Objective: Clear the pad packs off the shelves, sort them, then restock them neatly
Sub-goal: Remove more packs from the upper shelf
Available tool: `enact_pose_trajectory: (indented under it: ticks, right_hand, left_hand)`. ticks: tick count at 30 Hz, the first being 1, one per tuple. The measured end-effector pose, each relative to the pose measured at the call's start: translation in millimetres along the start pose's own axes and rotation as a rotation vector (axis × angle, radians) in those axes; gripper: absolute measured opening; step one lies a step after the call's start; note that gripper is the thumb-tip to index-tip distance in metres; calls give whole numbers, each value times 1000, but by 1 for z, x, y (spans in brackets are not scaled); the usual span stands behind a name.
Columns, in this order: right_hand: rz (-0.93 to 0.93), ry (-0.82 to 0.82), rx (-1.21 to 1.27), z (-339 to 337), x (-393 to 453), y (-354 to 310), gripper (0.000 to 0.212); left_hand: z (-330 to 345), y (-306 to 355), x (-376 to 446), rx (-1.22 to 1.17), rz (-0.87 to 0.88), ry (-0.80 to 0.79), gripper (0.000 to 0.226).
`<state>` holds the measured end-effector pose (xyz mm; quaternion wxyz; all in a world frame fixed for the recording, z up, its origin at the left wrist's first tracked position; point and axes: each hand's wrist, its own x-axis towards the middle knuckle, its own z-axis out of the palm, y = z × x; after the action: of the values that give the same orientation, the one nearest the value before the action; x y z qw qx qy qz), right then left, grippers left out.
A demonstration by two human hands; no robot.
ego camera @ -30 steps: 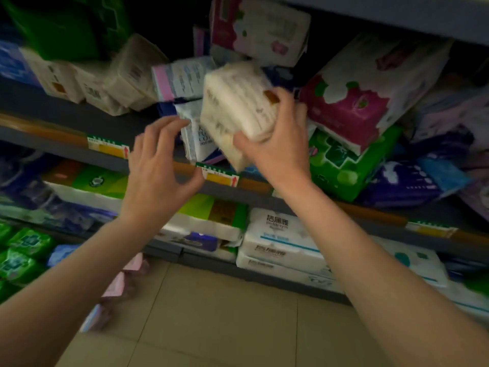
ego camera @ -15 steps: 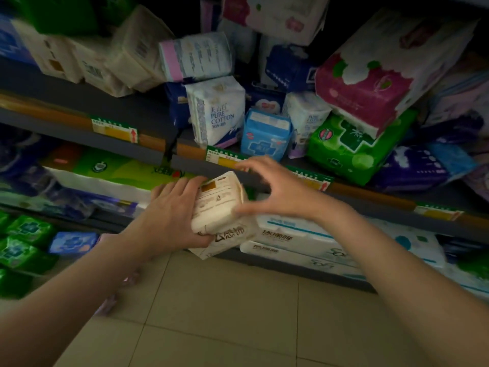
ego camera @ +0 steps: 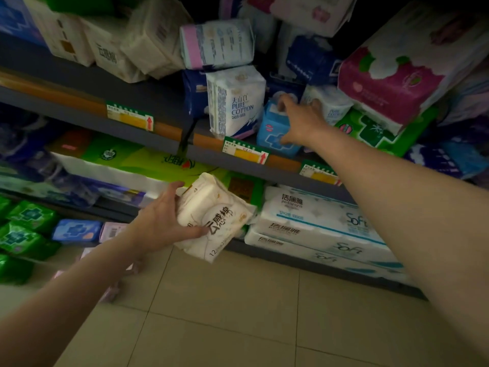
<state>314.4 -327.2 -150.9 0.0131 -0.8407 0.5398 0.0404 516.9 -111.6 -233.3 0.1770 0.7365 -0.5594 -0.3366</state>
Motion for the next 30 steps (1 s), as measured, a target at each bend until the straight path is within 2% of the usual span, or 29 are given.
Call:
enact_pose_trajectory:
  ticks: [2,3,7,9,11,15,18,21,23,25,28,30]
  right_hand:
    - [17,-4,56,-4,-5,-1,67]
    - [18,50,49,-7,-11,-2,66]
    - [-29,508,30,-8,-68,-18,54]
    - [-93,606,141,0,-108,-32,53]
    - [-118,521,300,20,-138,-46,57]
    - [-84,173,467,103,-158,-63,59]
    - [41,-42,525,189,-167,-68,57]
    - [203,-196,683,282,-167,-76,57]
    - [247,-232,751,340,-160,-83,57]
    - [205,-266,707,394,-146,-93,57]
    - [71,-250,573,459,-123,-112,57]
    - [-86,-189,429,500,-110,-125,59]
  left_hand:
    - [-1,-5,-2,-66,-18,-15,101]
    - [-1,-8,-3,-82,-25,-20,98]
    - [-3,-21,-1,-84,-76,-33,92]
    - [0,-29,-1,-52,-111,-65,90]
    - [7,-39,0,-2,-129,-92,90]
    - [39,-67,2,183,-209,-165,93]
    - [77,-103,5,297,-281,-188,98]
    - [124,-154,9,221,-336,-202,98]
    - [155,-189,16,130,-330,-201,95]
    - [178,-226,27,107,-314,-164,94]
    - [204,-286,45,139,-318,-112,86]
    - [216,-322,60,166,-309,-122,80]
